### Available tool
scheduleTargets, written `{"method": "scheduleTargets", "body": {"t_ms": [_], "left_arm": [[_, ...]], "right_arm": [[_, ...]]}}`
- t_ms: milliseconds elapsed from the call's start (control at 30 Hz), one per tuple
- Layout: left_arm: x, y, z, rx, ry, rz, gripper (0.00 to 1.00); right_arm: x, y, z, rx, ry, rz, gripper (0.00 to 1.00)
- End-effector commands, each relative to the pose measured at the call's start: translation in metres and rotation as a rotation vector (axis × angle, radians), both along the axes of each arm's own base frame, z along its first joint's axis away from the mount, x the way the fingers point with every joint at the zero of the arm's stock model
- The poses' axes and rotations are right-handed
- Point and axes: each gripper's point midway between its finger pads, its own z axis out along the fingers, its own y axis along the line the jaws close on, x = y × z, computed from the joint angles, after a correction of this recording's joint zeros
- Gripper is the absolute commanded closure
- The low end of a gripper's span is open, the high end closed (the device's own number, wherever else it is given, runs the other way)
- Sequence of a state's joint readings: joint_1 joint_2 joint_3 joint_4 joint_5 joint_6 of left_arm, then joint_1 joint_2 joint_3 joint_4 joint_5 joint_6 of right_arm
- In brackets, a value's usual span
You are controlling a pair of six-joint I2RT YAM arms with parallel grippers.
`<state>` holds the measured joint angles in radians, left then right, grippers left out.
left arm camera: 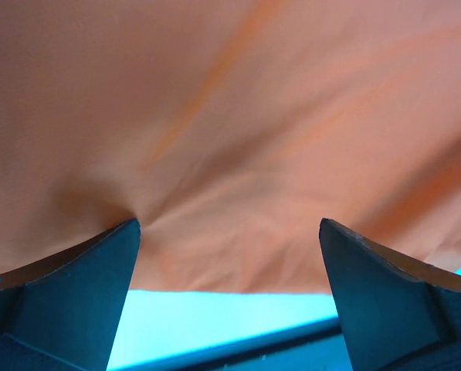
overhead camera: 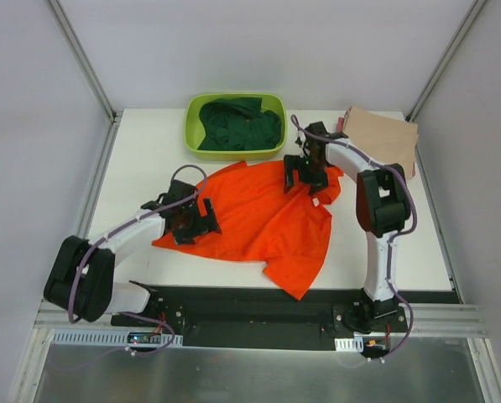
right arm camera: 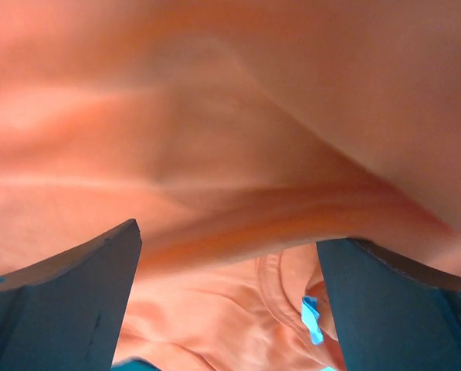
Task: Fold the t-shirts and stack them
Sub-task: Flatten out the tshirt
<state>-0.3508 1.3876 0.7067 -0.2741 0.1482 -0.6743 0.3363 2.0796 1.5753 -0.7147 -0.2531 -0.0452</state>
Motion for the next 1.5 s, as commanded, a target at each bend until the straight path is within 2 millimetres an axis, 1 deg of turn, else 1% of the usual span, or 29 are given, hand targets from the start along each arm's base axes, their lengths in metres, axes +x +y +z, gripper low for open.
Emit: {"method": "scheduleTargets", "body": {"t_ms": [0,33,67,100,167,200,267,333,400,433,467,500,533,567,633,667,700,733,800,867,1000,1100,1200,1267,1367,1467], "left_arm": [[-0.023,-0.002,0.018,-0.037,-0.044,0.059,0.01],[-0.021,-0.001,0.024,-0.037,-0.072,0.059,0.01],[-0.018,0.002,0.029,-0.026,-0.101,0.065,0.01],[-0.015,0.004,0.033,-0.016,-0.127,0.060,0.01],[-0.011,0.012,0.045,0.022,-0.162,0.067,0.01],[-0.010,0.016,0.049,0.043,-0.169,0.062,0.01],[-0.007,0.032,0.057,0.115,-0.184,0.103,0.01],[-0.008,0.038,0.056,0.119,-0.170,0.128,0.01],[-0.013,0.041,0.053,0.120,-0.143,0.132,0.01],[-0.018,0.047,0.049,0.141,-0.126,0.148,0.01],[-0.023,0.057,0.047,0.178,-0.112,0.185,0.01],[-0.030,0.070,0.043,0.223,-0.093,0.231,0.01],[-0.036,0.083,0.041,0.258,-0.075,0.277,0.01],[-0.043,0.096,0.038,0.296,-0.058,0.320,0.01],[-0.060,0.121,0.034,0.360,-0.013,0.440,0.01],[-0.067,0.129,0.033,0.380,-0.005,0.474,0.01],[-0.071,0.133,0.031,0.382,0.003,0.499,0.01],[-0.075,0.134,0.028,0.372,0.007,0.514,0.02],[-0.080,0.133,0.023,0.354,0.014,0.537,0.04],[-0.082,0.135,0.017,0.355,0.019,0.554,0.07],[-0.077,0.129,0.010,0.330,0.038,0.561,0.25],[-0.076,0.136,0.003,0.370,0.061,0.604,0.43],[-0.070,0.134,-0.003,0.370,0.071,0.606,0.46],[-0.067,0.129,-0.010,0.355,0.092,0.594,0.53],[-0.068,0.129,-0.016,0.359,0.113,0.604,0.53],[-0.069,0.126,-0.025,0.351,0.133,0.593,0.56]], "right_arm": [[0.047,0.011,0.023,-0.013,-0.087,0.113,0.04],[0.056,0.013,0.029,-0.015,-0.106,0.117,0.04],[0.060,0.014,0.028,-0.022,-0.111,0.120,0.04],[0.063,0.014,0.033,-0.020,-0.128,0.122,0.04],[0.063,0.014,0.050,-0.020,-0.172,0.139,0.04],[0.059,0.009,0.056,-0.037,-0.191,0.145,0.04],[0.051,-0.001,0.076,-0.080,-0.258,0.155,0.04],[0.036,-0.013,0.089,-0.122,-0.300,0.145,0.04],[0.011,-0.026,0.093,-0.159,-0.289,0.113,0.04],[-0.005,-0.031,0.092,-0.175,-0.284,0.091,0.04],[-0.021,-0.032,0.090,-0.177,-0.281,0.079,0.04],[-0.037,-0.037,0.086,-0.207,-0.295,0.069,0.04],[-0.060,-0.039,0.072,-0.223,-0.272,0.080,0.04],[-0.072,-0.035,0.079,-0.216,-0.304,0.094,0.04],[-0.107,-0.031,0.072,-0.221,-0.293,0.107,0.04],[-0.125,-0.033,0.066,-0.218,-0.282,0.121,0.04],[-0.139,-0.031,0.062,-0.213,-0.266,0.132,0.04],[-0.148,-0.032,0.059,-0.214,-0.260,0.113,0.04],[-0.167,-0.030,0.053,-0.203,-0.247,0.137,0.04],[-0.177,-0.030,0.051,-0.199,-0.249,0.147,0.04],[-0.189,-0.028,0.050,-0.180,-0.246,0.173,0.04],[-0.192,-0.028,0.049,-0.179,-0.246,0.184,0.04],[-0.196,-0.025,0.046,-0.166,-0.232,0.197,0.04],[-0.200,-0.025,0.044,-0.163,-0.215,0.203,0.04],[-0.205,-0.028,0.041,-0.176,-0.205,0.213,0.04],[-0.207,-0.029,0.040,-0.176,-0.201,0.212,0.04]]}}
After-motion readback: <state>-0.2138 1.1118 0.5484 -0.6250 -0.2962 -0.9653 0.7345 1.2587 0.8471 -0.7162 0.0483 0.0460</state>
